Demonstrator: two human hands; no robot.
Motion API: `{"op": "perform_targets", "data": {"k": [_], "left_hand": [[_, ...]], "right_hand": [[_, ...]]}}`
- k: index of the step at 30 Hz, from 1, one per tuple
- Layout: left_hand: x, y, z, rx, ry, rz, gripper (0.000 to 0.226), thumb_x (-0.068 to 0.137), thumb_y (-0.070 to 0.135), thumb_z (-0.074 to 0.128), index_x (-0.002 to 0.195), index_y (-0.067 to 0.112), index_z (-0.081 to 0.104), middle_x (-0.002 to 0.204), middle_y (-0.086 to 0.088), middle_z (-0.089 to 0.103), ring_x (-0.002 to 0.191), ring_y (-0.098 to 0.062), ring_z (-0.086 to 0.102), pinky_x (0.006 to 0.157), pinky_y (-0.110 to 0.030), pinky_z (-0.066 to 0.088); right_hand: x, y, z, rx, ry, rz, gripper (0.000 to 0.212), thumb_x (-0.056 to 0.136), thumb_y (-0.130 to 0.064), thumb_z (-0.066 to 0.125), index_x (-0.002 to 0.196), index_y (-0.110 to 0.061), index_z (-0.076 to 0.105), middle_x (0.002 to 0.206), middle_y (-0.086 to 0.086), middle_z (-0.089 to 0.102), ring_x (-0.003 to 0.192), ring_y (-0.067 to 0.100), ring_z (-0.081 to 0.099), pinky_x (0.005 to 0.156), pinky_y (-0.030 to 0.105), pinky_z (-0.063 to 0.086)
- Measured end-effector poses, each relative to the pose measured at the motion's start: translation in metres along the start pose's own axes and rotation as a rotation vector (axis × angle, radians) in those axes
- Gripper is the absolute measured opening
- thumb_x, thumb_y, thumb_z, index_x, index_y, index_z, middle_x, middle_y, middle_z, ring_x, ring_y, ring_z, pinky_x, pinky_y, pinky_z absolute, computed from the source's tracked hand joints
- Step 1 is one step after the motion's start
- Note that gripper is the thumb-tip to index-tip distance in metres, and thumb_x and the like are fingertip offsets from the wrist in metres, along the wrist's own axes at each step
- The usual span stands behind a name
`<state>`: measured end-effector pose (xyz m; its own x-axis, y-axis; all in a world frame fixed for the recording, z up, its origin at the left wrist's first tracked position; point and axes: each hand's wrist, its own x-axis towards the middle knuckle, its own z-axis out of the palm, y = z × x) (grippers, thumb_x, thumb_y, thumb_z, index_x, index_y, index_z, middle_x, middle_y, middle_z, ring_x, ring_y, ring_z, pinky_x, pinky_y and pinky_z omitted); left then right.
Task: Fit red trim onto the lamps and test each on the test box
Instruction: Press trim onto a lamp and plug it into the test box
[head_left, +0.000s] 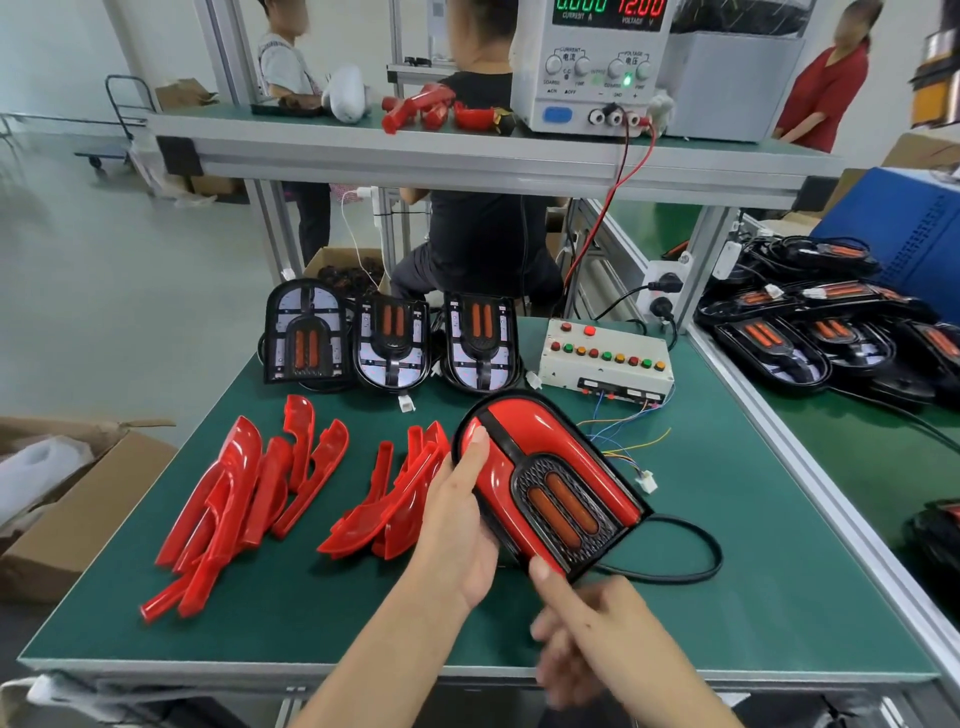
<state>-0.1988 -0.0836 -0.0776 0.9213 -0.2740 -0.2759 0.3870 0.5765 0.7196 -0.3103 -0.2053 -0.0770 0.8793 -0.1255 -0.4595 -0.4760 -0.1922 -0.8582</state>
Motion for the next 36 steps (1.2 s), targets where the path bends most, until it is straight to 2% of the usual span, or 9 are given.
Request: {"op": "perform_targets", "data": {"k": [3,5,10,13,16,19,28,32,36], "left_hand": [[0.004,-0.001,0.0,0.043,0.025,0.039,0.051,0.088,0.04,0.068,0.134,0.02,0.063,0.12,-0.007,0.075,0.11,-0.026,0.072,0.101,-0.052,0.053],[0.006,-0.001,0.002,0.054,0.029,0.063,0.039,0.097,0.035,0.063,0.132,0.019,0.064,0.119,-0.007,0.075,0.11,-0.026,0.072,0.103,-0.051,0.052],[0.006,-0.008,0.011,0.171,-0.018,0.153,0.041,0.098,0.038,0.064,0.134,0.017,0.062,0.126,-0.003,0.072,0.122,-0.02,0.066,0.113,-0.047,0.044],[0.004,-0.01,0.017,0.237,-0.045,0.193,0.068,0.086,0.047,0.069,0.144,0.016,0.052,0.135,-0.001,0.067,0.127,-0.017,0.062,0.115,-0.045,0.042],[0.006,-0.012,0.016,0.259,-0.081,0.215,0.079,0.078,0.056,0.073,0.146,0.022,0.051,0.133,0.002,0.068,0.124,-0.015,0.064,0.11,-0.04,0.047],[0.007,-0.013,0.013,0.356,-0.121,0.236,0.052,0.081,0.058,0.07,0.127,0.035,0.064,0.125,0.007,0.073,0.119,-0.01,0.067,0.096,-0.026,0.053],[0.005,-0.018,0.016,0.377,-0.156,0.181,0.018,0.093,0.048,0.066,0.108,0.04,0.06,0.103,0.026,0.075,0.1,0.012,0.067,0.075,-0.005,0.05],[0.004,-0.011,0.02,0.45,-0.125,0.215,0.067,0.084,0.061,0.067,0.14,0.026,0.054,0.134,0.011,0.067,0.127,-0.006,0.059,0.112,-0.034,0.045],[0.003,-0.001,0.02,0.482,-0.203,0.189,0.054,0.096,0.054,0.062,0.141,0.024,0.053,0.134,0.008,0.068,0.128,-0.008,0.06,0.117,-0.04,0.04]], "right_hand": [[-0.01,-0.011,-0.02,-0.26,0.047,-0.152,0.057,0.081,-0.069,0.066,0.063,-0.015,0.068,0.048,0.004,0.065,0.038,0.012,0.052,0.047,0.018,0.042],[-0.014,-0.027,-0.027,-0.077,0.159,-0.367,0.052,0.079,-0.067,0.067,0.063,-0.017,0.067,0.046,0.003,0.057,0.041,0.01,0.042,0.047,0.017,0.037],[0.021,-0.079,-0.039,-0.191,0.594,-0.789,0.014,0.09,-0.041,0.07,0.101,-0.033,0.072,0.096,-0.014,0.064,0.089,0.006,0.06,0.085,0.022,0.048],[0.047,-0.111,-0.044,-0.52,0.39,-0.631,0.049,0.087,-0.059,0.065,0.13,-0.035,0.063,0.123,-0.021,0.057,0.118,0.001,0.052,0.106,0.026,0.04],[0.062,-0.128,-0.051,-0.456,0.109,-0.511,0.025,0.09,-0.048,0.072,0.108,-0.031,0.073,0.104,-0.018,0.073,0.097,-0.001,0.067,0.095,0.029,0.055],[0.067,-0.127,-0.058,-0.287,-0.032,-0.451,0.01,0.091,-0.03,0.076,0.098,-0.024,0.075,0.091,-0.004,0.078,0.084,0.011,0.075,0.081,0.033,0.062],[0.07,-0.114,-0.061,-0.368,0.063,-0.525,0.011,0.09,-0.026,0.076,0.095,-0.017,0.074,0.083,0.002,0.078,0.067,0.0,0.066,0.067,0.016,0.053],[0.071,-0.114,-0.062,-0.308,0.05,-0.579,0.009,0.092,-0.029,0.075,0.095,-0.02,0.074,0.081,-0.008,0.077,0.069,-0.003,0.067,0.064,0.01,0.05],[0.07,-0.113,-0.068,-0.276,0.005,-0.607,0.009,0.092,-0.037,0.073,0.096,-0.029,0.074,0.089,-0.014,0.077,0.081,0.002,0.072,0.071,0.012,0.053]]}}
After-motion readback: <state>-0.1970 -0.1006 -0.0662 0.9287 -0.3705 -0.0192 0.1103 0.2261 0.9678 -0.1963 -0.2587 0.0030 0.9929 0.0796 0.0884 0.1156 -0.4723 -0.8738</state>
